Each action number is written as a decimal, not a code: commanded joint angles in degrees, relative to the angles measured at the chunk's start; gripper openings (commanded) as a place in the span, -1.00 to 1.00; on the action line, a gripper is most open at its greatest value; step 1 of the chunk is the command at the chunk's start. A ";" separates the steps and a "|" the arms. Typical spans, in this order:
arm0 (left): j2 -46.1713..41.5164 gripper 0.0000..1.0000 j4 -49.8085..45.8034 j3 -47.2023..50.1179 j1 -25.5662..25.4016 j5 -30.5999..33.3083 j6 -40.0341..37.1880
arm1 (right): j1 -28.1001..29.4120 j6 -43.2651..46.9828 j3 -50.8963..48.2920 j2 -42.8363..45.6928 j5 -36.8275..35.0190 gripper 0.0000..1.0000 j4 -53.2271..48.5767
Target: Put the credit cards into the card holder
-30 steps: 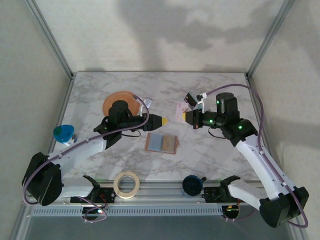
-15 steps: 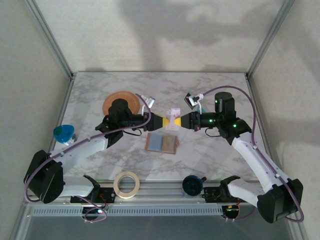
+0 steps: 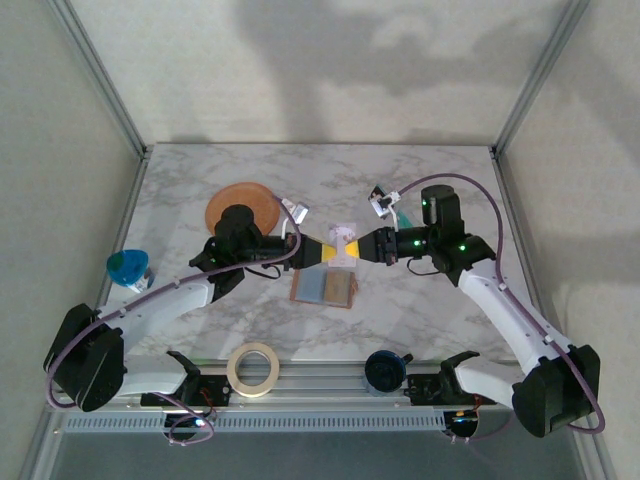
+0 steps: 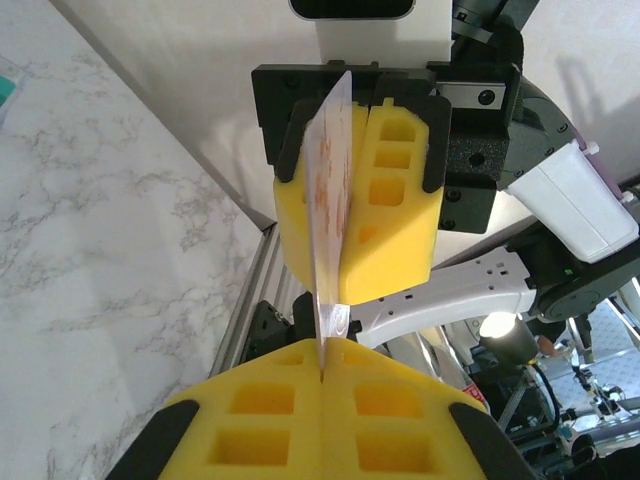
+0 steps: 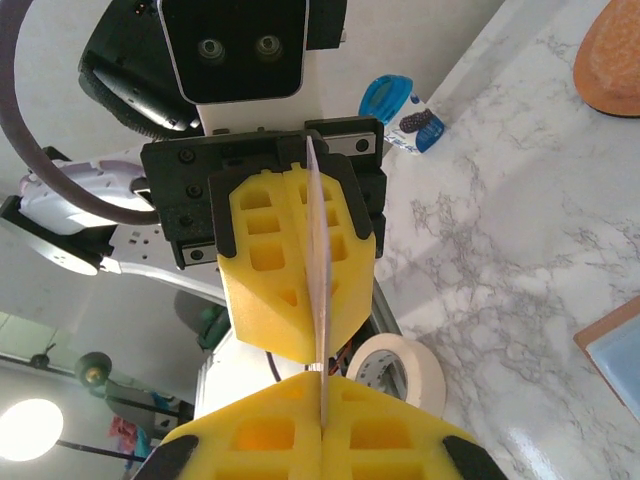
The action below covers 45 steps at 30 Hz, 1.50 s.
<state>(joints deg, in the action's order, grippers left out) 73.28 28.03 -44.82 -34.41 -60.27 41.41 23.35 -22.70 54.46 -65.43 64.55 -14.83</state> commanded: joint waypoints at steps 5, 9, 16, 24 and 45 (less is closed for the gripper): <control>-0.06 -1.00 -6.26 -0.36 0.29 3.98 -4.31 | 2.05 2.13 -1.10 1.09 -5.31 -0.21 -3.17; 0.82 -1.00 -17.33 1.17 3.06 8.39 -6.54 | 2.07 3.46 -0.34 0.63 -16.98 0.13 -11.36; 4.73 -1.00 -27.28 5.43 4.47 12.26 -9.51 | 11.26 3.85 -3.01 -3.87 -46.66 0.09 -20.68; 15.41 -1.00 -32.33 1.88 4.35 15.16 -13.14 | 17.76 -0.02 -4.98 -13.41 -59.88 0.12 -15.35; 26.06 -1.00 -34.78 -4.18 4.79 10.81 -15.66 | 12.88 1.97 -6.77 -17.34 -52.31 0.09 -11.58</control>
<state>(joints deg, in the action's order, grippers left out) 98.02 -5.50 -47.62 -29.89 -48.07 26.92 36.84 -21.61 48.60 -82.32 9.78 -26.59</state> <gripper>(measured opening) 0.033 0.545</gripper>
